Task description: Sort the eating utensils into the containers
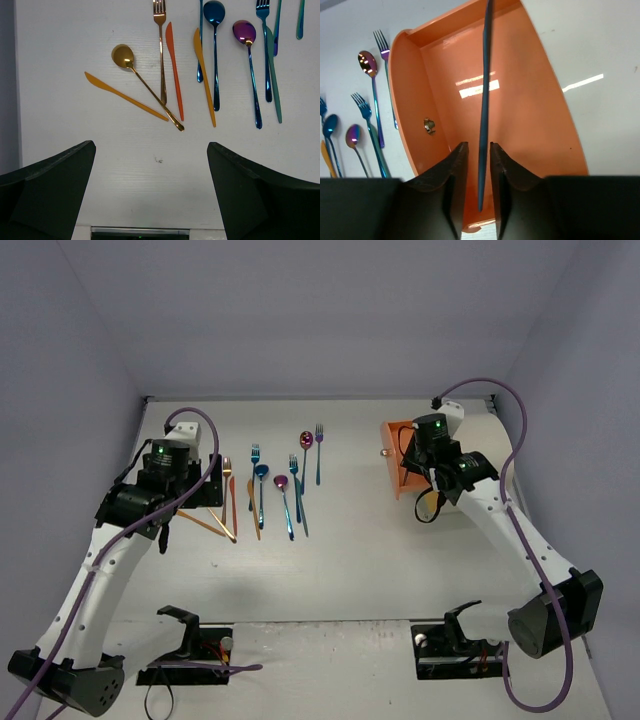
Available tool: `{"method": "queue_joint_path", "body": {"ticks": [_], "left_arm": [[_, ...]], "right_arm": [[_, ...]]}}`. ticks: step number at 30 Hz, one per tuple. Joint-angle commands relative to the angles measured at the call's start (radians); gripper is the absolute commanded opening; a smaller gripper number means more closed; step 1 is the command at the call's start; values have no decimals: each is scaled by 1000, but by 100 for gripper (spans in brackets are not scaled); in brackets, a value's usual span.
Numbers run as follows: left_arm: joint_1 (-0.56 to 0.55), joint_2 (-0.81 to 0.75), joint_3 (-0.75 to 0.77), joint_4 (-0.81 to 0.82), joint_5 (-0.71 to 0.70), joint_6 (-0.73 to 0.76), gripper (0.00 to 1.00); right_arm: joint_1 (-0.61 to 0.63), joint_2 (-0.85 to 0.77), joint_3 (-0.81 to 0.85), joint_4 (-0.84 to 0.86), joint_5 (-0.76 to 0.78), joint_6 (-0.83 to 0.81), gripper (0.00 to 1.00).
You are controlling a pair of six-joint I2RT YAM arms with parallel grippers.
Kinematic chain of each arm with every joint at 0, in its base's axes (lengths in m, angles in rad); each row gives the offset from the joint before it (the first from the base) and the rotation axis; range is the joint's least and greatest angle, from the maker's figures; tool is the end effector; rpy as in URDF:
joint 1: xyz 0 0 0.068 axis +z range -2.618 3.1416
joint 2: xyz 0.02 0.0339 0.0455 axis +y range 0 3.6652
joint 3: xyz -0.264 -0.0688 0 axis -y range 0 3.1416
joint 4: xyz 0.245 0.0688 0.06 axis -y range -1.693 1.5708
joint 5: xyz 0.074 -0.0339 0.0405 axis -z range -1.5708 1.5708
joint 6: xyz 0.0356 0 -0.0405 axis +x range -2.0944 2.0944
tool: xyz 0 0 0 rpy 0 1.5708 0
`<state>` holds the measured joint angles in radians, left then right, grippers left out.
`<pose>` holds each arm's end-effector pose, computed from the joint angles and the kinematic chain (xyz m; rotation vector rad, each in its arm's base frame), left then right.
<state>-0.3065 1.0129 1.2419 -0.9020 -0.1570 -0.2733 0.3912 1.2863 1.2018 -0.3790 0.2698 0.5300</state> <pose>0.1834 -0.0522 0.3835 -0.0476 2.2372 -0.1393 0.2735 0.1026 0.3576 0.3096 2.0063 0.3099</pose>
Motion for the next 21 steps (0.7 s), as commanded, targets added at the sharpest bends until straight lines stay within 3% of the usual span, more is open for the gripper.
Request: {"method": "queue_joint_path", "body": {"ticks": [1, 10, 21], "left_arm": [[0, 5, 58, 21, -6, 2, 93], [0, 23, 67, 21, -5, -1, 93], [2, -28, 60, 20, -65, -8, 93]], "right_arm": [[-5, -46, 40, 28, 47, -2, 31], [50, -31, 232, 20, 32, -157, 39], [416, 227, 371, 23, 92, -155, 47]]}}
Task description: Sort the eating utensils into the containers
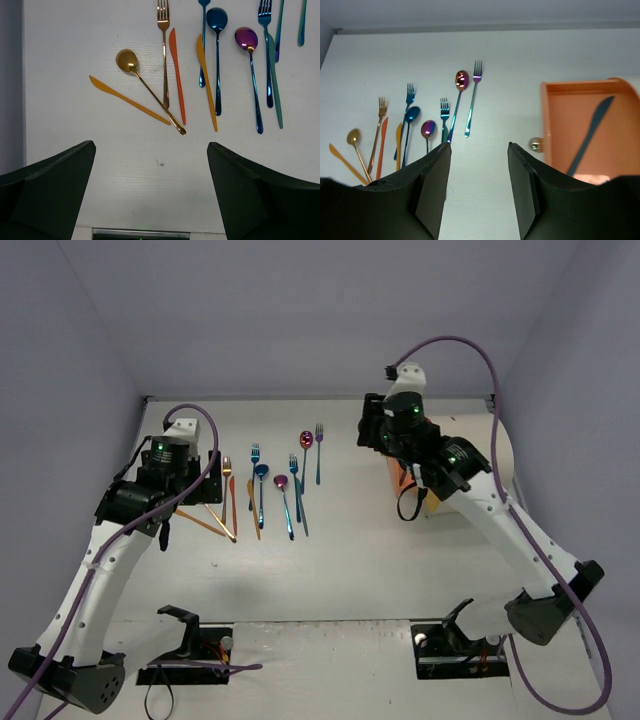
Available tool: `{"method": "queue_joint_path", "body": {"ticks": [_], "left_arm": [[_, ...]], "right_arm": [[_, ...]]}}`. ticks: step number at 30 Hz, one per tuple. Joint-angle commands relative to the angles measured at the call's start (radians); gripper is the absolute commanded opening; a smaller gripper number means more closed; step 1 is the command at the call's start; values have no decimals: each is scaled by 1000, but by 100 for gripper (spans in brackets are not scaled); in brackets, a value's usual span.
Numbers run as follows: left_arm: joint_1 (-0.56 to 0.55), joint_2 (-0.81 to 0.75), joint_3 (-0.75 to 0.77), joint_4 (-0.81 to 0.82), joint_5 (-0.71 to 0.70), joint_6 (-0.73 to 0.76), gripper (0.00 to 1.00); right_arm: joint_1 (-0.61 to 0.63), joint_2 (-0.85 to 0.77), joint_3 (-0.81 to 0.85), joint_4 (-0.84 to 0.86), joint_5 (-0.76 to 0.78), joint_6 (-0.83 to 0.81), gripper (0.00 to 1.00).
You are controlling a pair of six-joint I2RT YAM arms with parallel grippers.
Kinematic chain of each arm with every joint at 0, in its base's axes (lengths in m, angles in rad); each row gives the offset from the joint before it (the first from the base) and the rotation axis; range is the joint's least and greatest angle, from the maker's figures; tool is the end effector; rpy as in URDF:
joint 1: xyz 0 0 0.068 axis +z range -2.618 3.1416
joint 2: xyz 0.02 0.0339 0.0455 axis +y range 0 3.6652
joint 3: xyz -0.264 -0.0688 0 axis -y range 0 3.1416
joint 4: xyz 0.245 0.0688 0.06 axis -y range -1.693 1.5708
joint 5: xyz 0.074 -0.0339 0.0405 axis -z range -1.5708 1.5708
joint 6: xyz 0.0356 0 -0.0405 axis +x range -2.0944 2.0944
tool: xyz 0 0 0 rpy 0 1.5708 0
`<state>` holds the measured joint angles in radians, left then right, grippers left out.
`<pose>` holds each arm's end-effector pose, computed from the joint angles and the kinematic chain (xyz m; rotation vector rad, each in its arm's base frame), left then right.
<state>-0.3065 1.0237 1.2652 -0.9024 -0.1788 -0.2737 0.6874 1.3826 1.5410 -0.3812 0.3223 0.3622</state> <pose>0.1852 -0.0520 0.3889 -0.0609 2.2212 -0.1199 0.2453 0.1868 0.4469 -0.0604 1.8049 0.4648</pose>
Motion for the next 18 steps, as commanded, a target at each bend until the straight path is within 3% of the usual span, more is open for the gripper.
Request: {"method": "queue_joint_path", "body": {"ticks": [1, 6, 18], "left_arm": [[3, -45, 31, 20, -47, -7, 93], [4, -74, 8, 18, -48, -15, 93], [6, -140, -28, -3, -57, -7, 93]], "right_arm": [[149, 161, 34, 26, 52, 26, 47], [230, 299, 13, 41, 41, 120, 46], [253, 556, -73, 100, -28, 151, 39]]}}
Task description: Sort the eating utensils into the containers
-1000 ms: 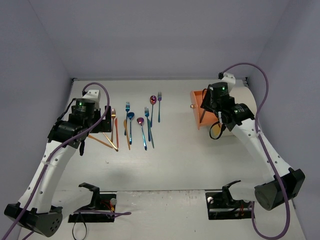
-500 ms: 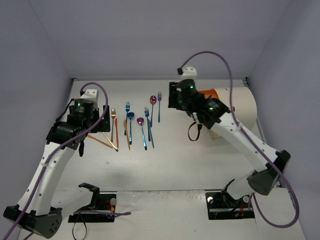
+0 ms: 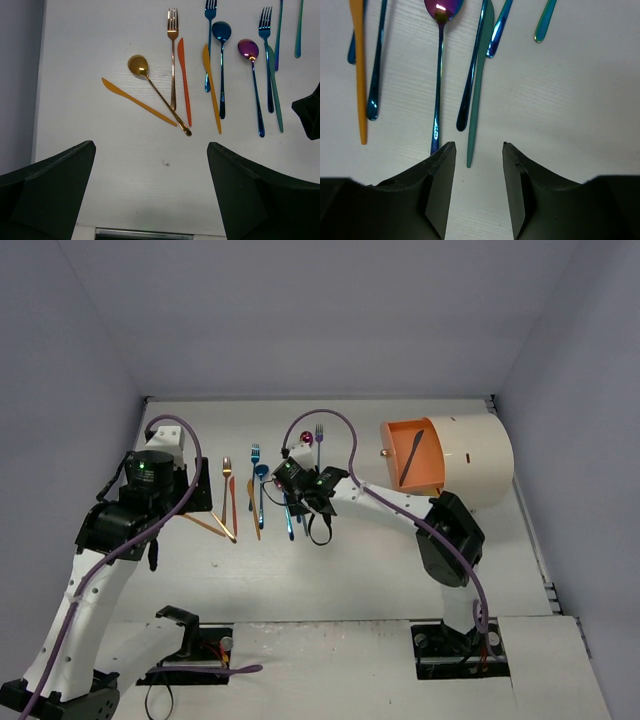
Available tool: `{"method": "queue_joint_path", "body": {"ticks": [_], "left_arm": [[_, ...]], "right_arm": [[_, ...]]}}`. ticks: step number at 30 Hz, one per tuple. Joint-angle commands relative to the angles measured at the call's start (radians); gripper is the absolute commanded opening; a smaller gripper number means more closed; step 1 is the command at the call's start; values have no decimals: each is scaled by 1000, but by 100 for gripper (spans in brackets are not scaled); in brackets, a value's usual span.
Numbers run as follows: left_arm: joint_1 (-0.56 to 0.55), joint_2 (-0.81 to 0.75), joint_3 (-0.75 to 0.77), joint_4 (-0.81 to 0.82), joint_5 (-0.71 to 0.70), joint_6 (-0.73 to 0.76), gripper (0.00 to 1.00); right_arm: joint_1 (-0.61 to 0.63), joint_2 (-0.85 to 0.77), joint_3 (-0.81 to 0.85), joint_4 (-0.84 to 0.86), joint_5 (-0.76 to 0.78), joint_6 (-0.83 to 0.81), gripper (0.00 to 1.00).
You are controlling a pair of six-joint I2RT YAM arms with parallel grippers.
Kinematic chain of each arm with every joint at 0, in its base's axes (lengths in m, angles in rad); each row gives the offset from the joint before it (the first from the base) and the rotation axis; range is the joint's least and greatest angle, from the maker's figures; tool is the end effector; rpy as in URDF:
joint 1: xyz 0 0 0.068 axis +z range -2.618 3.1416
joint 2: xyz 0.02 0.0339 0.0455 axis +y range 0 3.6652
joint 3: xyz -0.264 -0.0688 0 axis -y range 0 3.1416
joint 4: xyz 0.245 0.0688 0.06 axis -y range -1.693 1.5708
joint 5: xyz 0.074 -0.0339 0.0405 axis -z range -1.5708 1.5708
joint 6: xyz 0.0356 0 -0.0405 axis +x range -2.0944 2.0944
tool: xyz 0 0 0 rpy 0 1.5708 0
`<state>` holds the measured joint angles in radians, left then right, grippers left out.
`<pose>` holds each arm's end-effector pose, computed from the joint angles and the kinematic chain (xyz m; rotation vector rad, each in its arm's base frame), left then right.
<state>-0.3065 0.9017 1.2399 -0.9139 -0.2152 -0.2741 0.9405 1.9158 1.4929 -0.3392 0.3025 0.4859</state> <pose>0.1536 -0.0406 0.3992 -0.0904 2.1317 -0.1107 0.2652 0.3455 0.2416 -0.3747 2.2901 0.3814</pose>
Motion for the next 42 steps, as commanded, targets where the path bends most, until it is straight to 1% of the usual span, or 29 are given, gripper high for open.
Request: {"method": "queue_joint_path", "body": {"ticks": [1, 11, 17, 21, 29, 34, 37, 40, 42], "left_arm": [[6, -22, -6, 7, -21, -6, 93], [6, -27, -10, -3, -19, 1, 93], [6, -24, -8, -5, -15, 7, 93], [6, -24, -4, -9, -18, 10, 93], [6, -27, -3, -14, -21, 13, 93], [4, -26, -4, -16, -23, 15, 93], [6, -23, -6, -14, -26, 13, 93], [6, -19, -7, -14, -26, 13, 93], [6, -16, -4, -14, -26, 15, 93]], "right_arm": [[0, 37, -33, 65, -21, 26, 39], [-8, 109, -108, 130, -88, 40, 37], [-25, 144, -127, 143, -82, 43, 35], [-53, 153, -146, 150, -71, 45, 30], [-117, 160, -160, 160, -72, 15, 29], [-123, 152, -163, 160, -110, -1, 28], [-123, 146, -185, 158, -138, -9, 25], [-124, 140, -211, 158, -145, -16, 12], [-128, 137, -228, 158, -145, -20, 6]]}}
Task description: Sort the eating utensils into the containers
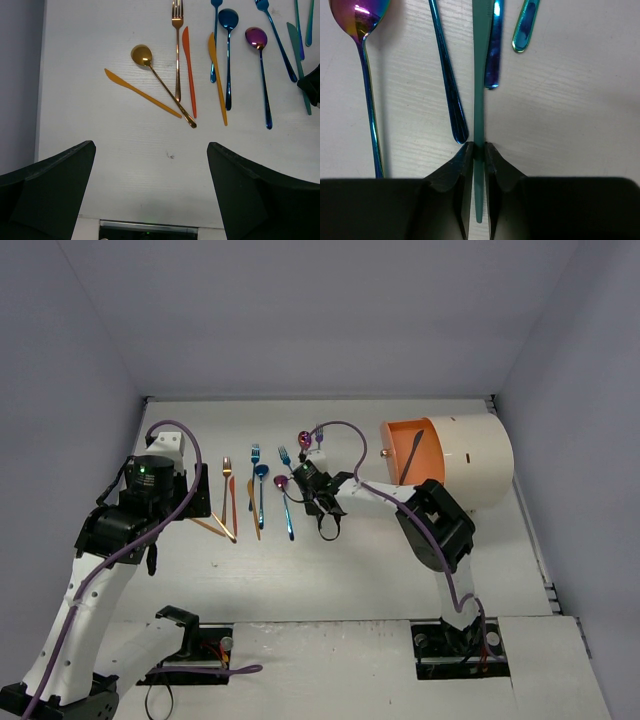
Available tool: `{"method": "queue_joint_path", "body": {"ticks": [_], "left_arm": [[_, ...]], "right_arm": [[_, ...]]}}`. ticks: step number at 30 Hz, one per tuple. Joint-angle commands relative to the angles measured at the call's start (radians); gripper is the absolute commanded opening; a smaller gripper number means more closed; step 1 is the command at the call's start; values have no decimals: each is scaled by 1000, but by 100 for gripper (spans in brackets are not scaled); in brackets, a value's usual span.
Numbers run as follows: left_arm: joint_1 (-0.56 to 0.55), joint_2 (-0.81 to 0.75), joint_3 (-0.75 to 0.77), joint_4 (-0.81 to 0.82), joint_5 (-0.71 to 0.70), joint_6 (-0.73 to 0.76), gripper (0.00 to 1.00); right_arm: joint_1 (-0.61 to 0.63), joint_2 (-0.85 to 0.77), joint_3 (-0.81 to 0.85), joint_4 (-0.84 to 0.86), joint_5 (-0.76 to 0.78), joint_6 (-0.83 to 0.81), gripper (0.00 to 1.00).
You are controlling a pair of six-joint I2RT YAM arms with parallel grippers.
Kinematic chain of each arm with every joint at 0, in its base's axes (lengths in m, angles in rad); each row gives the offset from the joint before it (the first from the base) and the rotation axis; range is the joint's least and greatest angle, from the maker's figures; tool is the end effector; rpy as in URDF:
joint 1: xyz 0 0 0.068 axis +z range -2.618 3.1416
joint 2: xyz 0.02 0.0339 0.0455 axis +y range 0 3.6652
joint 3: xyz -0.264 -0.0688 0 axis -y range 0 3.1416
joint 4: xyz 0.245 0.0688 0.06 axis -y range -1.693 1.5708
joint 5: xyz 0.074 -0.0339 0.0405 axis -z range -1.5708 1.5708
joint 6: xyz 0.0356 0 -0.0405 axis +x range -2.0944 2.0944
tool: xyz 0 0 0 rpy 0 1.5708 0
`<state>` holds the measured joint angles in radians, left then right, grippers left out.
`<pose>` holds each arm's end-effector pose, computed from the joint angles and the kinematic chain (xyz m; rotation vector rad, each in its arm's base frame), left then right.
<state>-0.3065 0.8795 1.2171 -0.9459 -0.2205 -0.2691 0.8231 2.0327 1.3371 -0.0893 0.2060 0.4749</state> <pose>0.1475 -0.0385 0.3925 -0.0845 2.1621 -0.0909 0.3053 0.3186 0.1620 -0.3102 2.3496 0.3982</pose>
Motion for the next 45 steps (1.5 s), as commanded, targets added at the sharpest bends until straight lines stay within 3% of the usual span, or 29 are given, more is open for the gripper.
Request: {"method": "queue_joint_path", "body": {"ticks": [1, 9, 16, 23, 28, 34, 38, 45], "left_arm": [[6, 8, 20, 18, -21, 11, 93], [6, 24, 32, 19, -19, 11, 93], [6, 43, 64, 22, -18, 11, 93], [6, 59, 73, 22, -8, -9, 93], [6, 60, 76, 21, -5, -20, 93], [6, 65, 79, 21, 2, -25, 93], [6, 74, 78, 21, 4, -28, 93], [6, 90, 75, 21, 4, -53, 93]], "right_arm": [[-12, 15, -83, -92, -48, -10, 3], [5, -111, -163, -95, -19, -33, 0], [54, -351, -91, -105, -2, -97, 0], [46, -575, 49, -123, 227, -125, 0], [-62, -671, 122, -163, 405, -80, 0], [-250, -721, 105, -211, 384, -35, 0], [-377, -753, 37, -222, 256, 6, 0], [-418, -770, -84, -227, 145, 58, 0]]}}
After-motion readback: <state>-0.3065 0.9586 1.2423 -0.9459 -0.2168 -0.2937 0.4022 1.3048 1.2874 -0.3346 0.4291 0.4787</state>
